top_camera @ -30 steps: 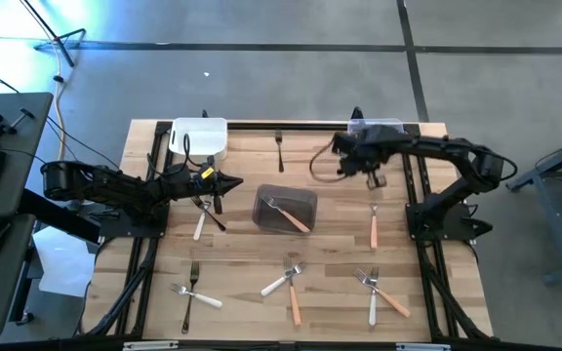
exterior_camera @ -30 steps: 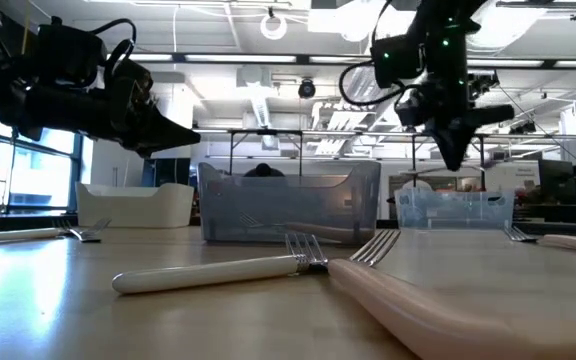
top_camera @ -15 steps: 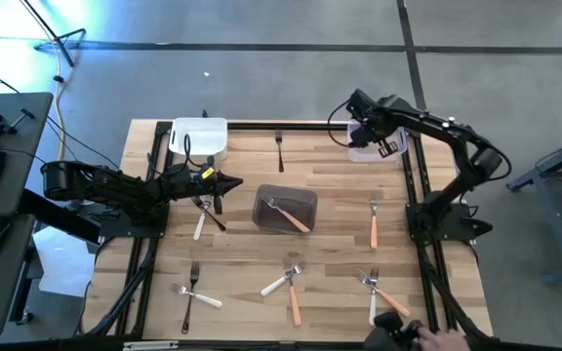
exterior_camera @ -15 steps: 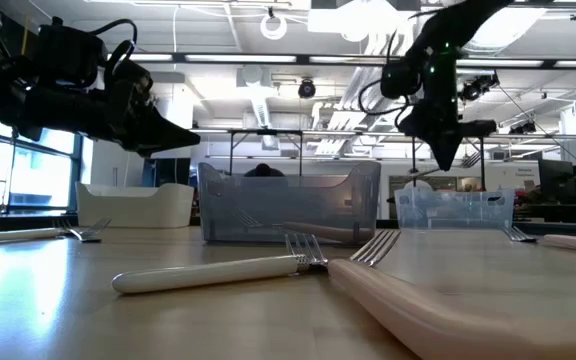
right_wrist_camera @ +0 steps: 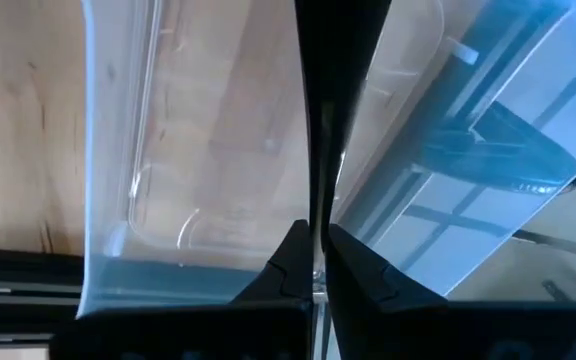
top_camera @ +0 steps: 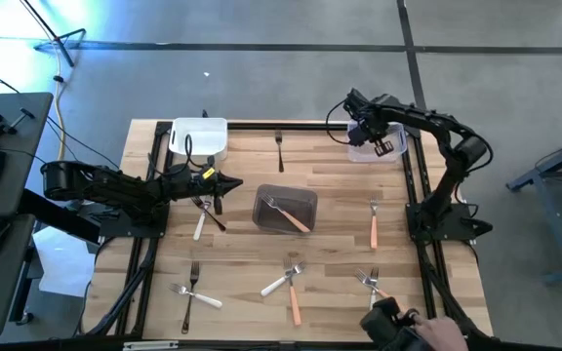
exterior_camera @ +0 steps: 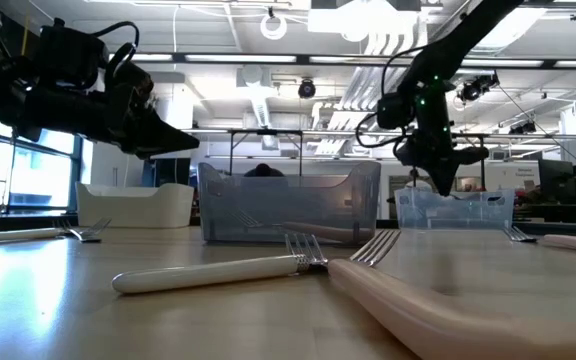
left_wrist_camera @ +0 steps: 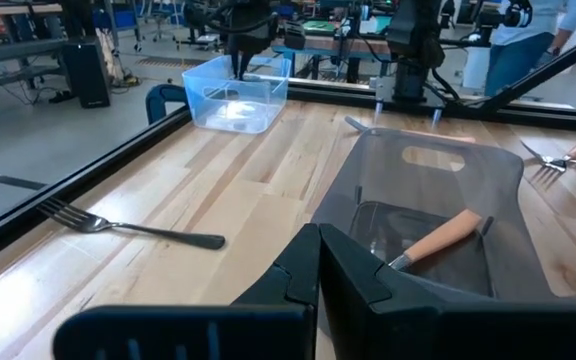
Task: Sort silverware by color (type)
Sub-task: Put the middle right black fork into the transparent bin, then adjust the white bin
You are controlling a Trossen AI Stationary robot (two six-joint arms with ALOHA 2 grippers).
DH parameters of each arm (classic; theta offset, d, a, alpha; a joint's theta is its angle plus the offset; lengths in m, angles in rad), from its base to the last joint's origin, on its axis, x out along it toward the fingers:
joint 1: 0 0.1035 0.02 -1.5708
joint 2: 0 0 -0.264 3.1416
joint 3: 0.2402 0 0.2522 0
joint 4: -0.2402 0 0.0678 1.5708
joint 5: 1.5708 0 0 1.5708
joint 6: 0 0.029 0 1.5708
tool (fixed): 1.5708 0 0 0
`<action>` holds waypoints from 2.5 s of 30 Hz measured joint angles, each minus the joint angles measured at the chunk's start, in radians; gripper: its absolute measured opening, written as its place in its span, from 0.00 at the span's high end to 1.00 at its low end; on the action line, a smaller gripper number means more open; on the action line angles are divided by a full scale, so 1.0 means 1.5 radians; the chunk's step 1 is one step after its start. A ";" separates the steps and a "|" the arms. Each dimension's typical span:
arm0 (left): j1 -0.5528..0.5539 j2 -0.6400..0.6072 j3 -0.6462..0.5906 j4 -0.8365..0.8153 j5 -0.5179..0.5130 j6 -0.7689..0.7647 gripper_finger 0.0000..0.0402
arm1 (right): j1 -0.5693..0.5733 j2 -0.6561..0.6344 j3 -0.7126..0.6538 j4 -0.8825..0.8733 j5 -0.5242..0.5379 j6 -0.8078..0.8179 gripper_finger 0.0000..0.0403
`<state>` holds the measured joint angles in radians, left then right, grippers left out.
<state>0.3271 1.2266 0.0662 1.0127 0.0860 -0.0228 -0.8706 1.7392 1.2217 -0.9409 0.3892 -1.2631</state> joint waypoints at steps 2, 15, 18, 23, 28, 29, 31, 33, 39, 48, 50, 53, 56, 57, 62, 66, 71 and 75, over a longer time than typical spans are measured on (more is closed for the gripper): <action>0.000 0.000 0.000 0.000 0.000 -0.001 1.00 | -0.005 -0.003 0.000 -0.002 0.002 -0.008 1.00; 0.000 0.000 0.000 0.000 -0.005 0.000 1.00 | -0.022 -0.002 0.000 -0.001 0.035 -0.078 1.00; 0.000 0.000 0.000 0.000 -0.005 0.000 1.00 | -0.022 -0.002 -0.003 -0.005 0.018 -0.079 1.00; 0.000 0.000 0.000 0.000 -0.006 0.000 1.00 | -0.022 -0.002 -0.037 0.013 0.019 -0.089 1.00; 0.000 0.000 0.000 0.000 -0.007 0.000 1.00 | -0.026 -0.002 -0.063 0.067 0.026 -0.104 1.00; 0.000 0.000 0.000 0.000 -0.007 0.000 1.00 | -0.026 -0.002 -0.067 0.074 0.025 -0.108 1.00; 0.000 0.000 0.000 0.000 -0.007 -0.002 1.00 | -0.026 -0.002 -0.071 0.086 0.025 -0.119 1.00; 0.000 0.000 0.000 0.000 -0.007 -0.006 1.00 | -0.026 -0.002 -0.072 0.087 0.016 -0.121 1.00; 0.000 0.000 0.000 0.000 -0.007 -0.007 1.00 | -0.026 0.001 -0.072 0.087 -0.014 -0.122 1.00; 0.000 0.000 0.000 0.000 -0.007 -0.007 1.00 | -0.026 0.056 -0.072 0.107 -0.016 -0.118 0.99; 0.000 0.000 0.000 0.001 -0.007 -0.007 1.00 | -0.026 0.063 -0.072 0.116 -0.017 -0.119 0.98; 0.000 0.000 0.000 0.000 -0.007 -0.007 1.00 | -0.026 0.065 -0.072 0.120 -0.019 -0.117 0.96; 0.000 0.000 0.000 0.000 -0.008 -0.007 1.00 | -0.026 0.068 -0.072 0.129 -0.013 -0.093 0.93; 0.000 0.000 0.000 0.000 -0.007 -0.007 1.00 | -0.026 0.068 -0.072 0.131 -0.008 -0.082 0.91; 0.000 0.000 0.000 0.001 -0.008 -0.007 1.00 | -0.014 0.068 -0.060 0.132 0.023 -0.026 0.80; 0.000 0.000 0.000 0.001 -0.008 -0.007 1.00 | 0.002 0.068 -0.036 0.126 0.033 0.007 0.69; 0.000 0.000 0.000 0.001 -0.007 -0.007 1.00 | 0.017 0.068 0.000 0.087 0.049 0.038 0.62; 0.000 0.000 0.000 0.001 -0.007 -0.007 1.00 | 0.016 0.067 0.034 0.023 0.037 0.105 0.63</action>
<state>0.3271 1.2266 0.0662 1.0138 0.0750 -0.0337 -0.8470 1.8397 1.2721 -0.9062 0.4453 -1.1056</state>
